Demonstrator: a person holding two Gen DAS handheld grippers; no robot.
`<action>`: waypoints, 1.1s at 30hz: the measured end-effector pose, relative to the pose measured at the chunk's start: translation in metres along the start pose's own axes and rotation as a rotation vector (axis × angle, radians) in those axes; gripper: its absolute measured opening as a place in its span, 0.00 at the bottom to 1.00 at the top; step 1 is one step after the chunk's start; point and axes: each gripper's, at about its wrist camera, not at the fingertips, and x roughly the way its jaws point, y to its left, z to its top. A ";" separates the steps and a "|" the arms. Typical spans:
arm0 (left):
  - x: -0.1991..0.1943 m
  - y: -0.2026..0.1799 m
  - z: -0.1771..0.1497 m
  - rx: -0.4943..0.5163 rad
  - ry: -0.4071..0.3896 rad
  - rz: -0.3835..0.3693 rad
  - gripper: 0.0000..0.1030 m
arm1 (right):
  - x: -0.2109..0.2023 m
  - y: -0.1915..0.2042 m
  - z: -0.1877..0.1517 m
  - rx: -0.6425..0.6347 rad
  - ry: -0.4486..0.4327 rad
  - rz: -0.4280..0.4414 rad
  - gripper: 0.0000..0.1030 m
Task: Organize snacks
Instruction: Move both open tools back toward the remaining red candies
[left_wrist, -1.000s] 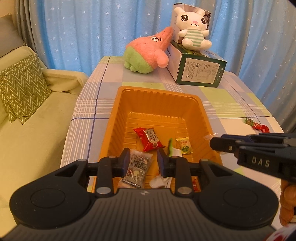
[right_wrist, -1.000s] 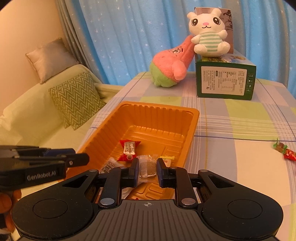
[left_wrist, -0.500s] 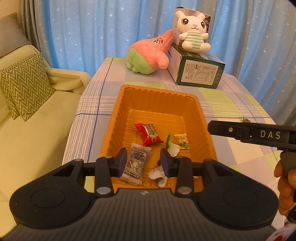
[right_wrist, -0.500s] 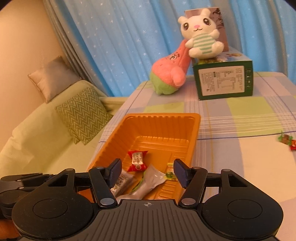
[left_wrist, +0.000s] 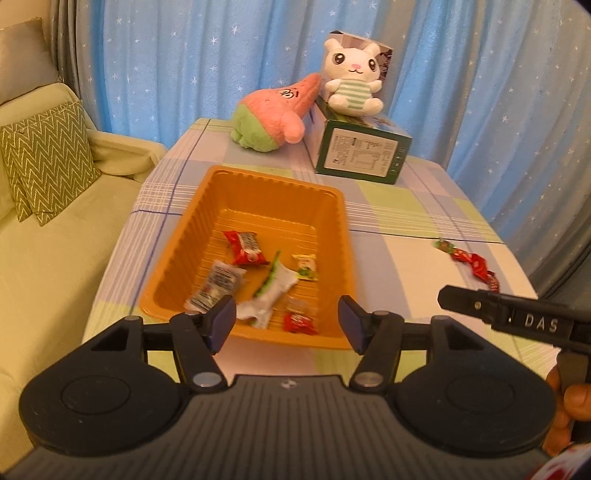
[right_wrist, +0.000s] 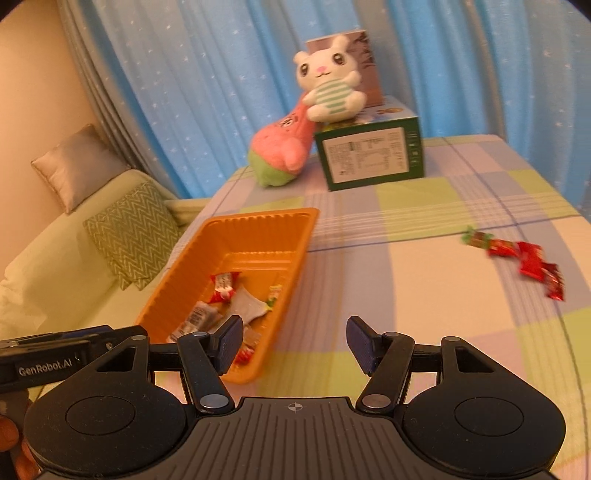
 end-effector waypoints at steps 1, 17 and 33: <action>-0.003 -0.004 -0.002 -0.003 -0.002 -0.002 0.59 | -0.006 -0.003 -0.004 0.001 -0.001 -0.008 0.60; -0.026 -0.063 -0.031 -0.015 -0.006 -0.031 0.77 | -0.078 -0.042 -0.022 0.006 -0.057 -0.109 0.60; -0.019 -0.094 -0.039 0.000 0.002 -0.057 0.84 | -0.092 -0.072 -0.030 0.035 -0.057 -0.158 0.60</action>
